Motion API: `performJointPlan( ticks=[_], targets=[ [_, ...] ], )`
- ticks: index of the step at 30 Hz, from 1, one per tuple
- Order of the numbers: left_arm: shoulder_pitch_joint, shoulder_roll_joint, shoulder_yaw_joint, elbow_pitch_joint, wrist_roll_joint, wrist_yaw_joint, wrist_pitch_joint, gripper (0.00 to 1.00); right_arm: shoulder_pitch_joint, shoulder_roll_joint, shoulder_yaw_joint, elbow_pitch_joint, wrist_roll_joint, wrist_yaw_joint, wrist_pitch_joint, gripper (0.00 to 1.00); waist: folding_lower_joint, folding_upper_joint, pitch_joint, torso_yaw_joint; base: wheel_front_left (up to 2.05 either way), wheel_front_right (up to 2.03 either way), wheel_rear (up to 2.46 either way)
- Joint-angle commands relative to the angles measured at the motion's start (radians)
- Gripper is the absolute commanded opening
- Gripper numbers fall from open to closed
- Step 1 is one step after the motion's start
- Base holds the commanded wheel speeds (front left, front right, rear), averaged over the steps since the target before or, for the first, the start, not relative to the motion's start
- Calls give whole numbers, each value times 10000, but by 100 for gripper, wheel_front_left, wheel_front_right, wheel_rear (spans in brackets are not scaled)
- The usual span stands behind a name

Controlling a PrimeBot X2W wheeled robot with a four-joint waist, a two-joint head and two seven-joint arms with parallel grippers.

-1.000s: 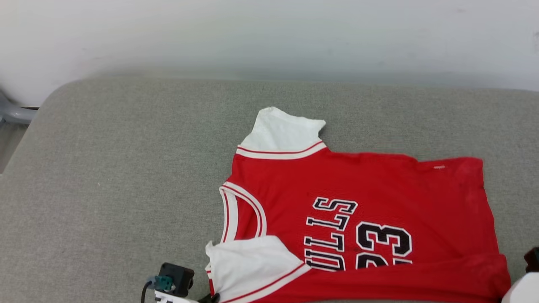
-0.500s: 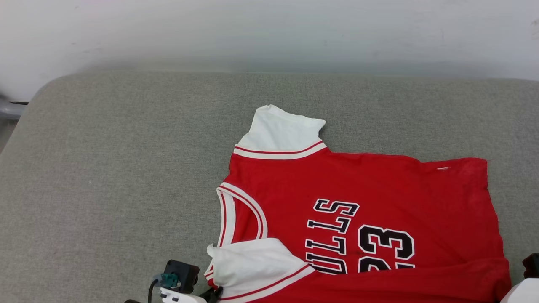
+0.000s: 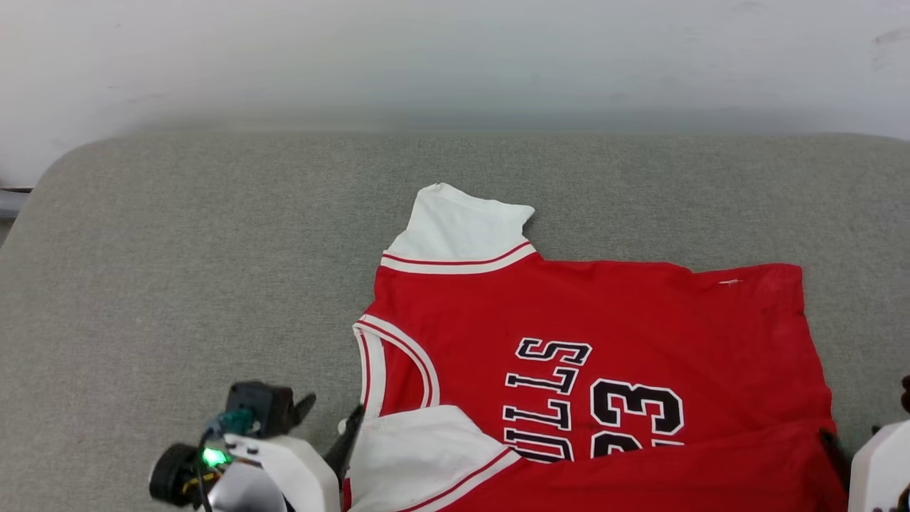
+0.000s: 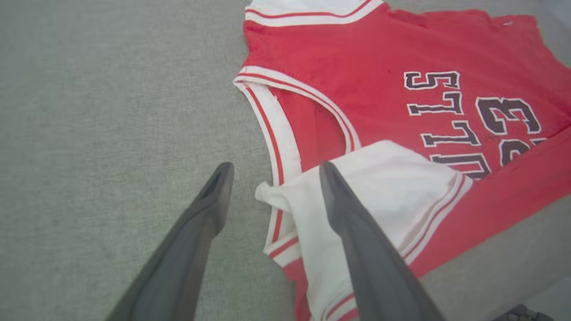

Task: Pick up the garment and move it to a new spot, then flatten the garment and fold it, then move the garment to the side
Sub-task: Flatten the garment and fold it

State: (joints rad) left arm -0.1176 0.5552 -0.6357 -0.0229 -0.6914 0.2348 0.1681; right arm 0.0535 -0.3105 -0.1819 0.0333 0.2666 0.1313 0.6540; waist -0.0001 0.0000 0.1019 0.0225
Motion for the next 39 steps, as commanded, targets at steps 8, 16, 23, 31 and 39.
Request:
performJointPlan(
  ticks=[8, 16, 23, 31, 39],
  targets=[
    [-1986, 687, 667, -761, 120, -414, 554, 100, -774, -38, 256, -1880, 43, -13, 210, 100, 1, 0, 728, -844, 0, 0, 0],
    [-5363, 1181, 646, -122, -440, -1819, 3264, 100, -1616, 117, 689, -3290, 144, -13, 521, 100, 1, 0, 2167, -1613, 0, 0, 0],
    [-8084, 964, 349, 1578, -498, -2514, 5334, 100, -2158, 398, 1154, -3669, -4, -13, 400, 100, 1, 0, 3210, -2087, 0, 0, 0],
    [-9736, 644, -86, 3858, -27, -3039, 5755, 100, -2497, 690, 1529, -3543, -144, -13, 143, 100, 1, 0, 3952, -2493, 0, 0, 0],
    [-10418, 326, -287, 5635, 293, -3138, 5427, 100, -2649, 806, 1709, -3375, -219, -13, 5, 100, 1, 0, 4403, -2679, 0, 0, 0]
  ],
)
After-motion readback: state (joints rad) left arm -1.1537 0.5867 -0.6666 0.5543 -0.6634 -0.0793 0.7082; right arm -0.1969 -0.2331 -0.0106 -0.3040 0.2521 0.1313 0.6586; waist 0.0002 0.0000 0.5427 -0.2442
